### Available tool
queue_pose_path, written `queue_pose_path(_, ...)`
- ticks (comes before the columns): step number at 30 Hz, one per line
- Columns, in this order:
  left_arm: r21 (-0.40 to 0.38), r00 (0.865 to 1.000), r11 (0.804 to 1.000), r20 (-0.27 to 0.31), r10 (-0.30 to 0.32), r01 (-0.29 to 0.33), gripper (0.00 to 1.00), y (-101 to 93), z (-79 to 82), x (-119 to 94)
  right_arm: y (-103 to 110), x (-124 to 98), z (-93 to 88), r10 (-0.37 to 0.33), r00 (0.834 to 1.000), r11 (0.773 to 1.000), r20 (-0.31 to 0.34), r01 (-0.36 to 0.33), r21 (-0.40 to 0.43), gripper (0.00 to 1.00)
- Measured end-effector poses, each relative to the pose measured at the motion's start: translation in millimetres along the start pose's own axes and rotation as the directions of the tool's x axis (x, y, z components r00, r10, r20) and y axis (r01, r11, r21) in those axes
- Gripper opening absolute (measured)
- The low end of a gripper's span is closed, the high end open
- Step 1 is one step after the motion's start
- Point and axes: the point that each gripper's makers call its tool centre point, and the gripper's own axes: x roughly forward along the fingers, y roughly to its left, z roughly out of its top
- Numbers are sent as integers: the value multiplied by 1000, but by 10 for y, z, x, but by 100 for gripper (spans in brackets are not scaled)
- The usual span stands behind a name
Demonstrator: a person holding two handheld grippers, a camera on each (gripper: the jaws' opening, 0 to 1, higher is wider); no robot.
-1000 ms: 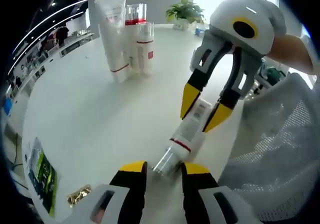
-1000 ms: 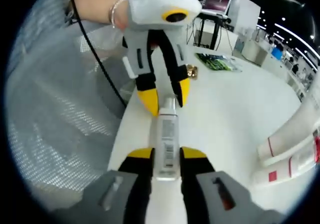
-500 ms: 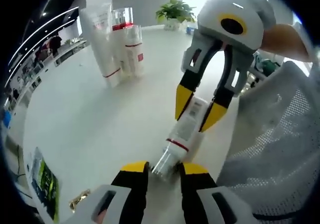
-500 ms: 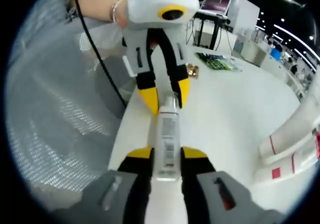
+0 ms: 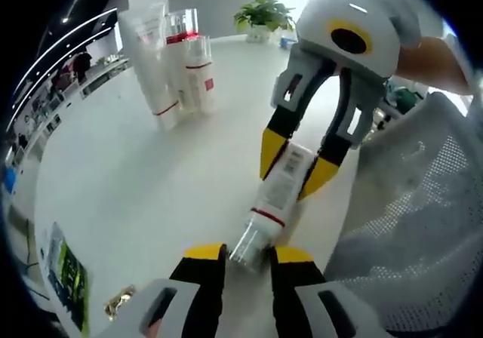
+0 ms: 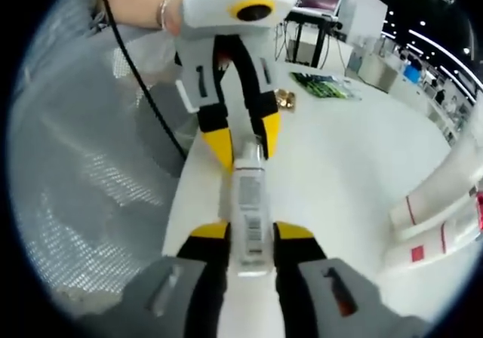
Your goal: Arrange the skincare products in the storage area until every visible bottle or jar stands upright without overlapping.
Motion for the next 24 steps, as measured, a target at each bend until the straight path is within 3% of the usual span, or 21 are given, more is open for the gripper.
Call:
queue_pose_path(6,-45,1000,999,-12,-2,2,22,8,2,0,-129,-9,31,-138,990,988,-15,137,-72,29)
queue_pose_path(12,-112,1000,994,-18,-11,9,21,16,-5,-12,-193,-15,82,-244,969,952,-29,234,-196,28)
queue_pose_path(20,-247,1000,969,-9,-26,23,20,39,13,-63,-293,-26,79,-380,923,872,-66,334,-358,27)
queue_pose_path(22,-276,1000,961,12,-29,31,20,43,51,-87,-308,-16,79,-392,918,870,-61,348,-348,27)
queue_pose_path(24,-310,998,950,53,-25,40,20,52,123,-118,-395,-50,84,-441,896,857,-45,406,-318,27)
